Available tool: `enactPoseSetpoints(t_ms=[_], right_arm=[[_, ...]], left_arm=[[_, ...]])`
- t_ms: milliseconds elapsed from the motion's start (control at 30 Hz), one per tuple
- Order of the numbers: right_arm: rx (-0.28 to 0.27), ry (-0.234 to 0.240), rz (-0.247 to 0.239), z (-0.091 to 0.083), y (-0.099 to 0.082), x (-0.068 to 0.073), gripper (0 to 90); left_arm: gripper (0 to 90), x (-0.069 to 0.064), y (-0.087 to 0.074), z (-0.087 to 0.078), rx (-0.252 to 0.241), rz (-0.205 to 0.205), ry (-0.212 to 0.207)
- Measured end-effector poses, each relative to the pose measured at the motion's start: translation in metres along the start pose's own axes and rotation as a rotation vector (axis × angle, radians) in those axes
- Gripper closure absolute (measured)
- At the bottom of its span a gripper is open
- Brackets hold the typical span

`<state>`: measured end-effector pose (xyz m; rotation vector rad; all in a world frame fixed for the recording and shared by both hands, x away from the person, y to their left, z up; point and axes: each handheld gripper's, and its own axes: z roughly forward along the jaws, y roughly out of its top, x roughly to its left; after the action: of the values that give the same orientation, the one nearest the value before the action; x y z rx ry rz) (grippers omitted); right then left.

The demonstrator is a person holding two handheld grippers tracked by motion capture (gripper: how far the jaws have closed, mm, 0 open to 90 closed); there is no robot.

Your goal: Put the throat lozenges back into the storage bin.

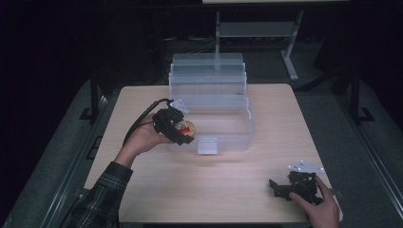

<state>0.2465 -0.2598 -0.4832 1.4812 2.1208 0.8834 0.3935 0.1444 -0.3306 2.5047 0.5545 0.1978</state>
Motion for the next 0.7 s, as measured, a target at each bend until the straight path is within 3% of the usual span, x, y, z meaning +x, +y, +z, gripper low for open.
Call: enactPoseSetpoints(t_ms=[333, 700], right_arm=[[0.000, 0.000, 0.000, 0.000, 0.000, 0.000, 0.0], [0.000, 0.000, 0.000, 0.000, 0.000, 0.000, 0.0]], left_arm=[[19.7, 0.013, -0.001, -0.001, -0.006, -0.033, 0.025], [19.6, 0.029, -0.004, -0.003, -0.011, -0.098, 0.068]])
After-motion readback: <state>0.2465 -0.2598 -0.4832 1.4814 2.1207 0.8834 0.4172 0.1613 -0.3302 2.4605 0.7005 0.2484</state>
